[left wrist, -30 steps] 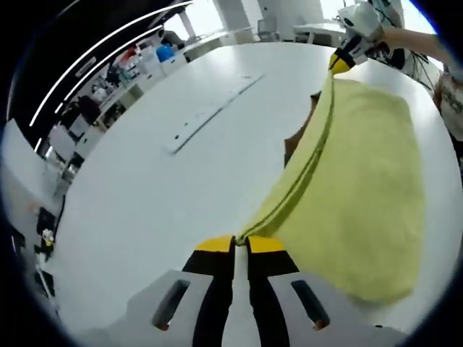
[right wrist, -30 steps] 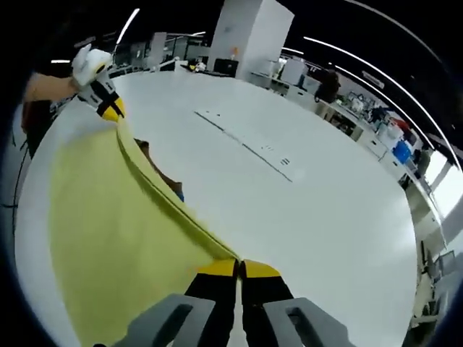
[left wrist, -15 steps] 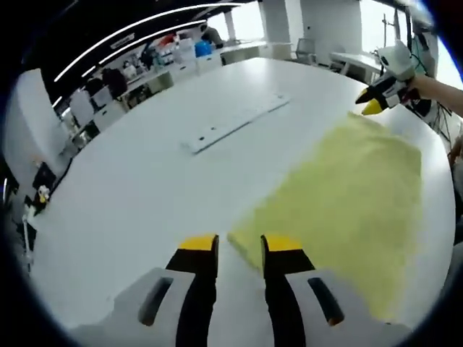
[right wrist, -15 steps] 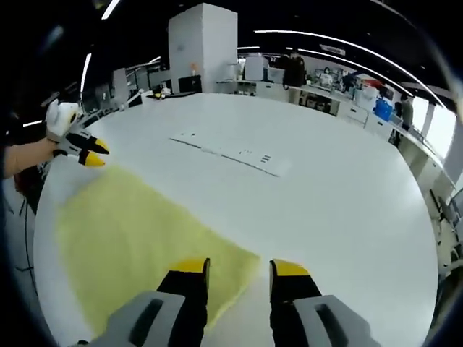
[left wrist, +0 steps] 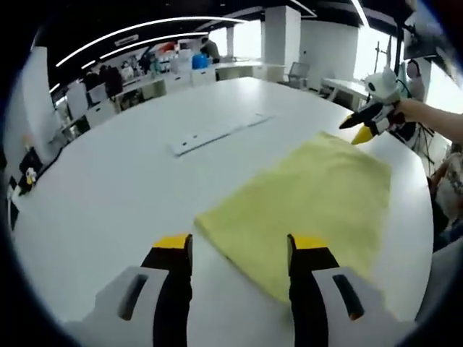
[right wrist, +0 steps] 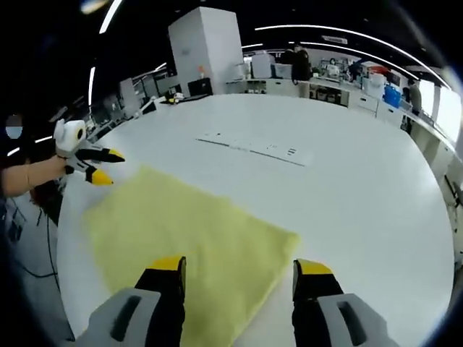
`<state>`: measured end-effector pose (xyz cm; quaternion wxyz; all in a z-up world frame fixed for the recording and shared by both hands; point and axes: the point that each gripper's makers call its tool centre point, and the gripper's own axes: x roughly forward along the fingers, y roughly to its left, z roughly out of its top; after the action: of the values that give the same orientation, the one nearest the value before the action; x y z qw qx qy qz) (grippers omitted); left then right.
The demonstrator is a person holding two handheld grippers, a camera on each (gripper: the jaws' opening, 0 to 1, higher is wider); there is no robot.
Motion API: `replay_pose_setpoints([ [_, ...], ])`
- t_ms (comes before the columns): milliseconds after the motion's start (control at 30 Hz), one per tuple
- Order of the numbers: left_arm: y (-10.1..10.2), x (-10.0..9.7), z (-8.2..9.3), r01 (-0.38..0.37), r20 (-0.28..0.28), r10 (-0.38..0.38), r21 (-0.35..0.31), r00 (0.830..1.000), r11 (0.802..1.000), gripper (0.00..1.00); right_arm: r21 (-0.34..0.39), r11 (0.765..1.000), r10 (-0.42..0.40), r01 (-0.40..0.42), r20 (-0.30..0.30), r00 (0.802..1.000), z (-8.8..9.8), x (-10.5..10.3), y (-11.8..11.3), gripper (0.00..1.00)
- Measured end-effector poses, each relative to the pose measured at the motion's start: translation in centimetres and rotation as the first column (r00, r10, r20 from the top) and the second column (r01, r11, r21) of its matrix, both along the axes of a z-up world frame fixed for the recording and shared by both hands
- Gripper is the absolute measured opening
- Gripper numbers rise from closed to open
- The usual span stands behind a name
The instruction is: Fold the garment on the visible template until the final outline fits inside the template.
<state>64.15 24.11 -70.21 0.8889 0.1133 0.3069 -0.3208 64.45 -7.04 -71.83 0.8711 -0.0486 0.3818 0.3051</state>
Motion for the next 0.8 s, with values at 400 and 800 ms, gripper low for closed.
replay_pose_setpoints([
  [400, -0.5, -4.6, -0.5, 0.035, -0.03, -0.036, -0.032, 0.999, 0.999, 0.51, 0.017, 0.998, 0.059, -0.06, 0.029, 0.998, 0.6, -4.6, 0.4, 0.65],
  [800, -0.5, -8.5, -1.4, -0.041, -0.013, 0.04, -0.093, 0.999, 0.995, 0.5, 0.048, 0.997, 0.052, -0.054, 0.025, 0.998, 0.0, -9.6, -0.4, 0.69],
])
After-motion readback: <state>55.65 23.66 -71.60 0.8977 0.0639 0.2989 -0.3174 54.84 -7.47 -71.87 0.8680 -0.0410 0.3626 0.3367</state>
